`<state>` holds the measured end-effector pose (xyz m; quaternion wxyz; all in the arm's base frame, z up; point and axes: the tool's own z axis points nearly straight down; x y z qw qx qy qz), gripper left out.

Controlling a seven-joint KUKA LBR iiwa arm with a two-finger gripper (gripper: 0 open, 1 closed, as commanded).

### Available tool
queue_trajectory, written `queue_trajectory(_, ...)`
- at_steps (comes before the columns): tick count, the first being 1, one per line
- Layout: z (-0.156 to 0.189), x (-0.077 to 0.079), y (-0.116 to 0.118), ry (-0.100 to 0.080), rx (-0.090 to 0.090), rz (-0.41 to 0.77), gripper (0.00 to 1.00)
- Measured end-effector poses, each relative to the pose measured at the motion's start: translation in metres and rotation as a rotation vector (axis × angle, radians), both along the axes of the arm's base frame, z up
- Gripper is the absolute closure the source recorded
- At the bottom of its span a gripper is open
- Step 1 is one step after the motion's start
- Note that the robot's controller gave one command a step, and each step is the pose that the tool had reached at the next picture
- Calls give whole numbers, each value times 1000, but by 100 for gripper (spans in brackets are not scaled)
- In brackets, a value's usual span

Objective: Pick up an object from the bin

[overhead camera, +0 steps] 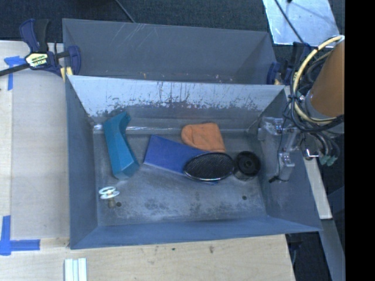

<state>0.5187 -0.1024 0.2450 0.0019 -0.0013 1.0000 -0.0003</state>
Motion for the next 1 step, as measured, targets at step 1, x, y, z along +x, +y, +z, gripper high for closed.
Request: queue_trajectory(1, 0, 0, 0, 0, 0, 0, 0)
